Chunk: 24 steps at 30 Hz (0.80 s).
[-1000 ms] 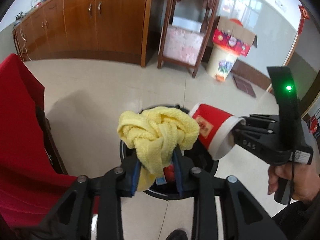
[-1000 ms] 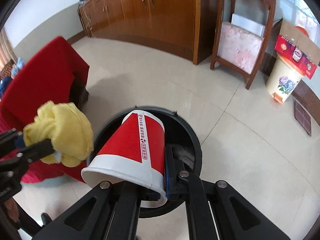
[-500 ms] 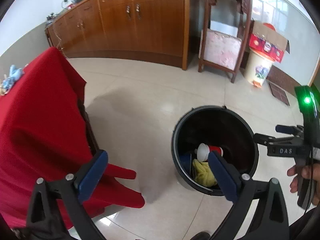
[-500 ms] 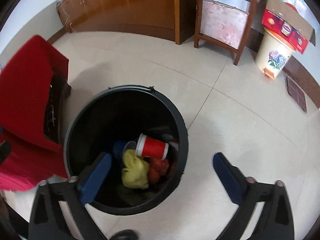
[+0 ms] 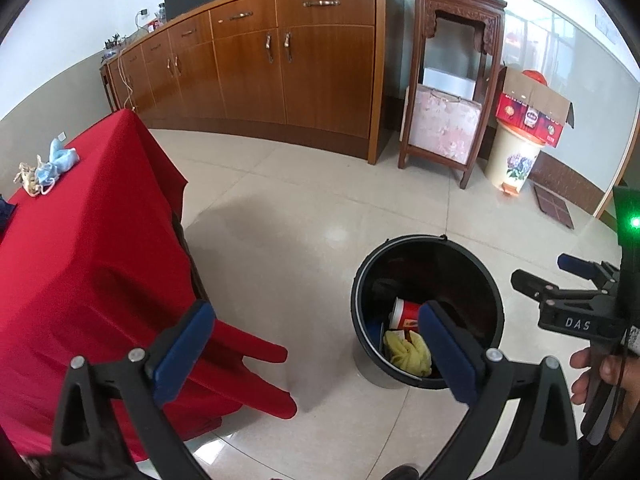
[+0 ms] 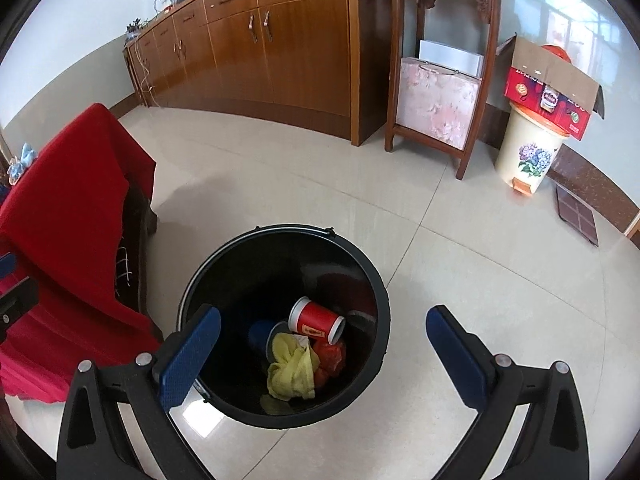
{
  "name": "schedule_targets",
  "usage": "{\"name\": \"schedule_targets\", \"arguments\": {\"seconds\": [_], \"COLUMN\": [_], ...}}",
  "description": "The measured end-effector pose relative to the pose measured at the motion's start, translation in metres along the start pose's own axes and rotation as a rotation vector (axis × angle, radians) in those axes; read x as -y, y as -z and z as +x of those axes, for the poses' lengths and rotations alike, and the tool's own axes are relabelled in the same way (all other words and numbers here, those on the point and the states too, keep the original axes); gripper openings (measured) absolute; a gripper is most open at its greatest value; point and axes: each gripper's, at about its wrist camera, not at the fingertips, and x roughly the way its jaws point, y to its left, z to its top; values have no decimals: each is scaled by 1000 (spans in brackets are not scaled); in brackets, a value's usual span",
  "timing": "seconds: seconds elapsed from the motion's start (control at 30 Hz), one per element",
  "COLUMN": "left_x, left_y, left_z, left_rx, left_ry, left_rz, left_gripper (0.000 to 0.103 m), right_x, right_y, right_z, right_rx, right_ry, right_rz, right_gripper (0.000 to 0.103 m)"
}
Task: Collect trash
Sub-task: 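Move both tools back toward the red table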
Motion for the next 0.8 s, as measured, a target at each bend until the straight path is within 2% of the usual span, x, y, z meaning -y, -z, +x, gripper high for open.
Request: {"name": "schedule_targets", "arguments": {"seconds": [0.5,0.8], "left_x": [-17,-43], "left_y": [3,5], "left_z": [-35,-62], "left_rx": [52,104], "left_ry": [4,-14], "left_rz": [-32,-75], "left_gripper": [102,103], "right_x": [-14,-29], "right_y": [7,6], "right_z": [-32,-44], "right_rx": [70,115], "right_ry": [-6,-22], "right_rz": [19,21], "right_gripper": [103,103]}}
